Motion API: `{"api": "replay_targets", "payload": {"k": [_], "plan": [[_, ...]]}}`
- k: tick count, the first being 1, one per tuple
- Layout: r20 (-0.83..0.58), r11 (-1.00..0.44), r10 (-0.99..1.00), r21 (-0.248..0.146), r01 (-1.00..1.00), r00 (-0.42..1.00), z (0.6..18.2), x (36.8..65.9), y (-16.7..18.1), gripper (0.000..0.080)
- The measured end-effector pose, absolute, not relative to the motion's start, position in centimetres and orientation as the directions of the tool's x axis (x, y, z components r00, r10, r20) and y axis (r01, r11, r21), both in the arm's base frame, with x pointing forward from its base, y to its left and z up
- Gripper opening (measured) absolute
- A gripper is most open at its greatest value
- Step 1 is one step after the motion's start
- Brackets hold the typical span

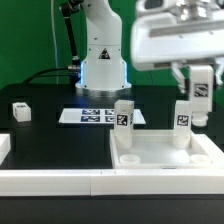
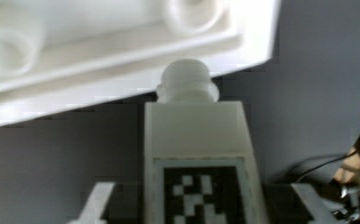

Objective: Assemble square table

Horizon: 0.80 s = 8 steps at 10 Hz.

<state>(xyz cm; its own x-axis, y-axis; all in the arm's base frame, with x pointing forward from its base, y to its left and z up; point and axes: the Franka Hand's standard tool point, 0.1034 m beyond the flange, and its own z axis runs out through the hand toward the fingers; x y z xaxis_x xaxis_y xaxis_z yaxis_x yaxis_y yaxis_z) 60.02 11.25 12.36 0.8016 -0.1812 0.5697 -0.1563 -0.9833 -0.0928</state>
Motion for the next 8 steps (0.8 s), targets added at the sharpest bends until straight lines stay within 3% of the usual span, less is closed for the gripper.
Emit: {"api": "replay_targets", "payload": {"k": [4,6,8], "plan": [[0.564,-0.984,-0.178,-0.087,-0.156,0.806,12.1,59.9,11.0,0.0285],[0.568,-0.994,-0.100,-0.031,-0.100,0.817,11.4,60.3,10.6,0.0285],[0.573,-0.997,-0.075,-0.023,-0.076,0.816,10.6,61.0,12.2,0.0285]]}}
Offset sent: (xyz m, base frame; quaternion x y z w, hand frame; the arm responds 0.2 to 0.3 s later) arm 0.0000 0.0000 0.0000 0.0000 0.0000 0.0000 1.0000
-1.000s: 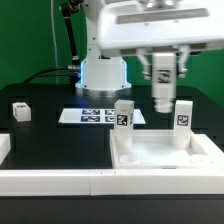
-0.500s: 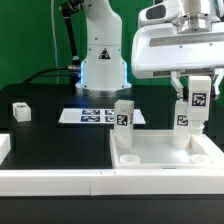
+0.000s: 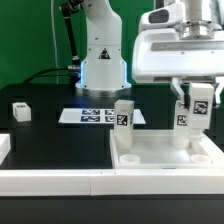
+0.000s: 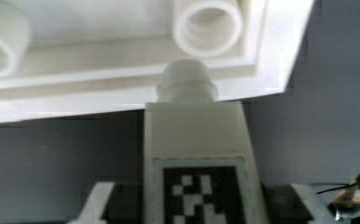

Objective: Assemble square table

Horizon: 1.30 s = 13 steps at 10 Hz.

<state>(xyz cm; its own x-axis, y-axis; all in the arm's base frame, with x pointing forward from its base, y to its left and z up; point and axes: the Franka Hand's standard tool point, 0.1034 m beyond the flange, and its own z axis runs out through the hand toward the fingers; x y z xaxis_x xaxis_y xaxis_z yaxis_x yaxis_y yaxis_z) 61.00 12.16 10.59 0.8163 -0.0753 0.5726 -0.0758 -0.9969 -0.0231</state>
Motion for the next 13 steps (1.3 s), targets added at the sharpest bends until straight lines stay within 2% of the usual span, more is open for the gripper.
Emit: {"api": "replay_targets", "payload": {"k": [4,9,13], "plan": [[0.570,-0.997,-0.075,-0.020,-0.078,0.818,10.4,60.9,11.9,0.0285],[0.554,-0.997,-0.061,-0.001,-0.072,0.830,8.2,60.9,11.9,0.0285],[0.556,-0.998,-0.053,0.001,-0.065,0.829,7.8,60.7,12.4,0.0285]]}}
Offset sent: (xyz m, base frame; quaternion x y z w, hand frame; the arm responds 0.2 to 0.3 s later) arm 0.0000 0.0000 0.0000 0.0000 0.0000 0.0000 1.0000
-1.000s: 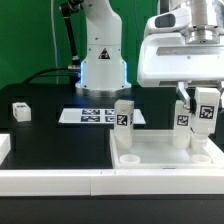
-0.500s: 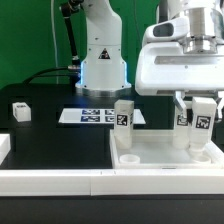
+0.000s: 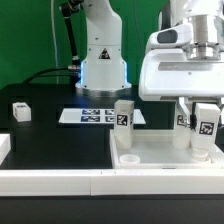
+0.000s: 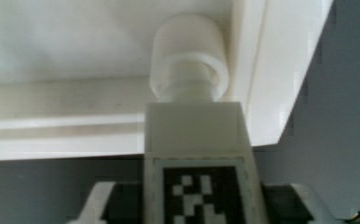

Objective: Assemble square table

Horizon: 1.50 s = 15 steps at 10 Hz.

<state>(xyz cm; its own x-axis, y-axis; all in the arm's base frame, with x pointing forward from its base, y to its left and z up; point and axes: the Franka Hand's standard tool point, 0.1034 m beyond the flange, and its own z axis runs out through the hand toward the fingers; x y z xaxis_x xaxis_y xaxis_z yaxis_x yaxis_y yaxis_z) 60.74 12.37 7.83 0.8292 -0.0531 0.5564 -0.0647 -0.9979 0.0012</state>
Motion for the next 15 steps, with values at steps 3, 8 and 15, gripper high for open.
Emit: {"api": "replay_targets", "payload": {"k": [3,8,15], "plan": [[0.550,-0.998,-0.050,0.006,-0.064,0.834,7.28,60.51,12.31,0.0285],[0.549,-0.998,-0.050,0.007,-0.064,0.834,7.25,60.48,12.27,0.0491],[0.549,-0.998,-0.050,0.007,-0.064,0.834,7.24,60.47,12.25,0.0649]]}}
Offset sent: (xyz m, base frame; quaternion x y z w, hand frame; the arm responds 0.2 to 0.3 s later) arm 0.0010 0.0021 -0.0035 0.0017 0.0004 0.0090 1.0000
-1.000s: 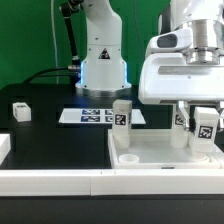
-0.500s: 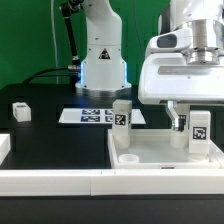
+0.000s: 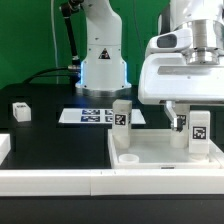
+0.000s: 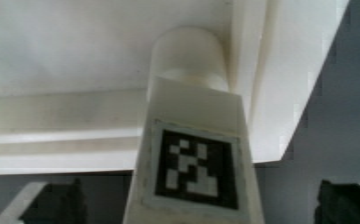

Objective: Assemble square table

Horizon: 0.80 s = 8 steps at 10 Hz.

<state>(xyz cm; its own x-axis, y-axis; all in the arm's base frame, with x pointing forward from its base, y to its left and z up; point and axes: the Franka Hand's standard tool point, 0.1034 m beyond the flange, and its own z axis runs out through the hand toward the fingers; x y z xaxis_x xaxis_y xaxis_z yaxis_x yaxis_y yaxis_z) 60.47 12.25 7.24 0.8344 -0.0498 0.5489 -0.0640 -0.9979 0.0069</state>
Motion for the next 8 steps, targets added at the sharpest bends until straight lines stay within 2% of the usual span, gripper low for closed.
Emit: {"api": "replay_targets", "payload": {"k": [1,3,5,7,8], "plan": [[0.546,-0.998,-0.051,0.006,-0.064,0.836,7.3,60.5,12.2,0.0649],[0.476,-0.996,-0.087,-0.034,-0.081,0.875,8.8,60.7,12.2,0.0649],[0.410,-0.993,-0.118,-0.063,-0.101,0.905,9.1,61.3,12.5,0.0649],[0.270,-0.990,-0.132,-0.074,-0.116,0.954,8.2,60.7,12.1,0.0649],[0.206,-0.988,-0.145,-0.083,-0.130,0.968,8.3,60.9,11.1,0.0649]]}}
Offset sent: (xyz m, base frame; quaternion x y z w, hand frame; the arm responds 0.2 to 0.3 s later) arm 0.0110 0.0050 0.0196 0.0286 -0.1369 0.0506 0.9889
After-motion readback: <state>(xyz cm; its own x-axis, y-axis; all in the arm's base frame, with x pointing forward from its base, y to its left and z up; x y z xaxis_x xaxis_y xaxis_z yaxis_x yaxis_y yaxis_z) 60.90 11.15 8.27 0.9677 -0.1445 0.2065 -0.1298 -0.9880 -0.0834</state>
